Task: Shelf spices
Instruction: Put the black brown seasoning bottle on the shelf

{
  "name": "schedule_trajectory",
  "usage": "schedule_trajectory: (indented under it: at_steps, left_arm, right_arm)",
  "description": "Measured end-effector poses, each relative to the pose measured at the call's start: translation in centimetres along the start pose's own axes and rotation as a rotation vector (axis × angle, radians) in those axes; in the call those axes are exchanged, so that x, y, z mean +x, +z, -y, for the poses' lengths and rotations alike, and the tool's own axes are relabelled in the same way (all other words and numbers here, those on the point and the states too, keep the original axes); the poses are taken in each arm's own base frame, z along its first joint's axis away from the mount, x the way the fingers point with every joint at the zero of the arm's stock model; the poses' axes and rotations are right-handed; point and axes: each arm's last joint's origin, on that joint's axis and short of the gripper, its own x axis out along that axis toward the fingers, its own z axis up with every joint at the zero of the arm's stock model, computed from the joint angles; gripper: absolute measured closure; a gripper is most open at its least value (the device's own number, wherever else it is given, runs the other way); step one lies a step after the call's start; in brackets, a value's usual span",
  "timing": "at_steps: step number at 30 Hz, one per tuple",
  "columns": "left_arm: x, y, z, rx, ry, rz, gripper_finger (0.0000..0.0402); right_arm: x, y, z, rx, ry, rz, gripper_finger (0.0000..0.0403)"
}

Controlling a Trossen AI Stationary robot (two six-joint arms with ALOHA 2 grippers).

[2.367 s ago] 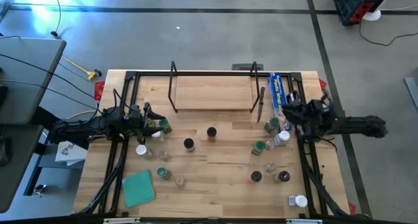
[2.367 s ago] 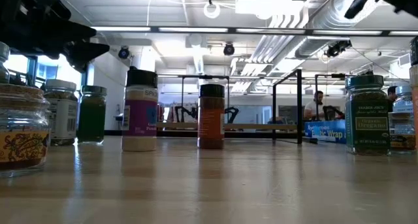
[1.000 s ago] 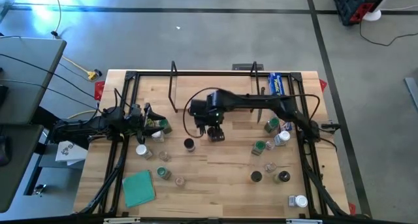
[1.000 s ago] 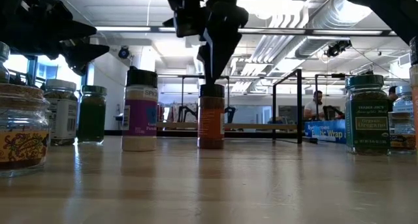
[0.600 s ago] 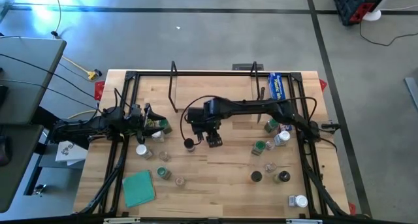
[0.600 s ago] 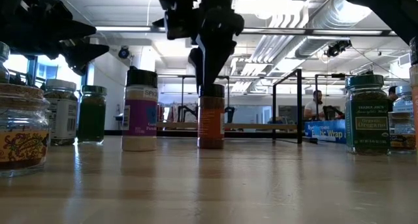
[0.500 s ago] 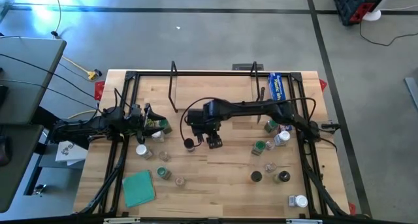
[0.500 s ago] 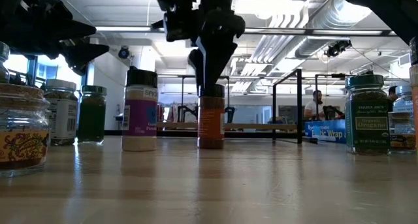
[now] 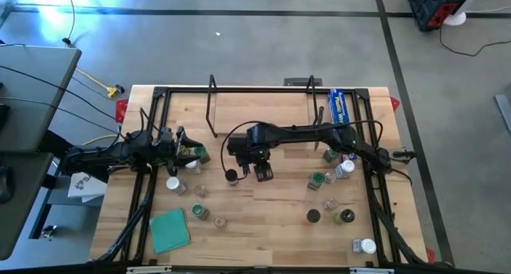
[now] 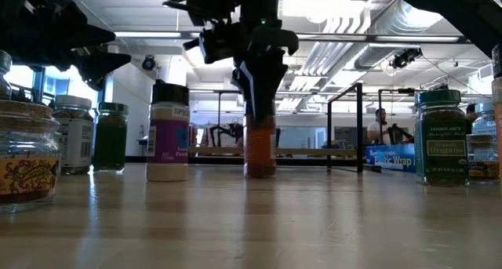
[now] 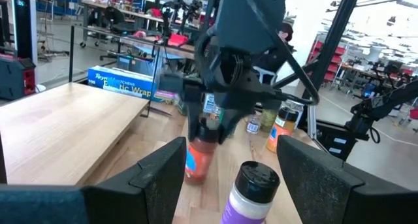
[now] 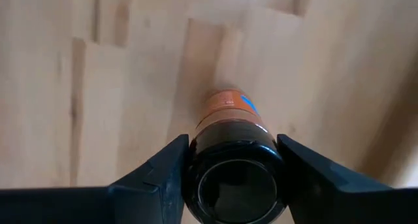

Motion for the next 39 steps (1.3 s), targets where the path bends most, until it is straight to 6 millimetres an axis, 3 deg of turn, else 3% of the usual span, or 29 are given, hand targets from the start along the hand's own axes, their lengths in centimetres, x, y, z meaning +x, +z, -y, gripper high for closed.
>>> schedule_trajectory:
  at_steps: [4, 8, 13, 17, 25, 32, 39]
  left_arm:
    - [0.0, 0.0, 0.0, 0.000, 0.000, 0.000, 0.0168]
    - [0.0, 0.0, 0.0, -0.031, 0.001, 0.001, 0.0168]
    - [0.0, 0.0, 0.0, -0.051, 0.003, 0.003, 0.0168]
    - [0.0, 0.1, 0.0, -0.050, 0.004, 0.009, 0.0168]
    - [0.0, 0.1, 0.0, -0.050, 0.005, 0.009, 0.0168]
    - [0.0, 0.1, 0.0, -0.050, 0.007, 0.009, 0.0168]
    - [0.0, 0.1, 0.0, -0.051, 0.007, 0.009, 0.0168]
  right_arm:
    - [-4.5, -1.8, 3.2, 0.049, -0.106, 0.005, 0.0215]
    - [-7.0, -6.3, 8.7, 0.178, -0.165, 0.025, 0.0215]
    - [-7.5, -11.8, 16.4, 0.359, -0.138, 0.039, 0.0215]
    - [-6.4, -14.4, 20.4, 0.435, -0.093, 0.068, 0.0215]
    - [-4.8, -16.9, 23.6, 0.485, -0.074, 0.046, 0.0215]
    - [-4.7, -18.4, 24.8, 0.520, -0.077, 0.048, 0.0215]
    - [-4.8, -19.1, 25.4, 0.544, -0.062, 0.067, 0.0188]
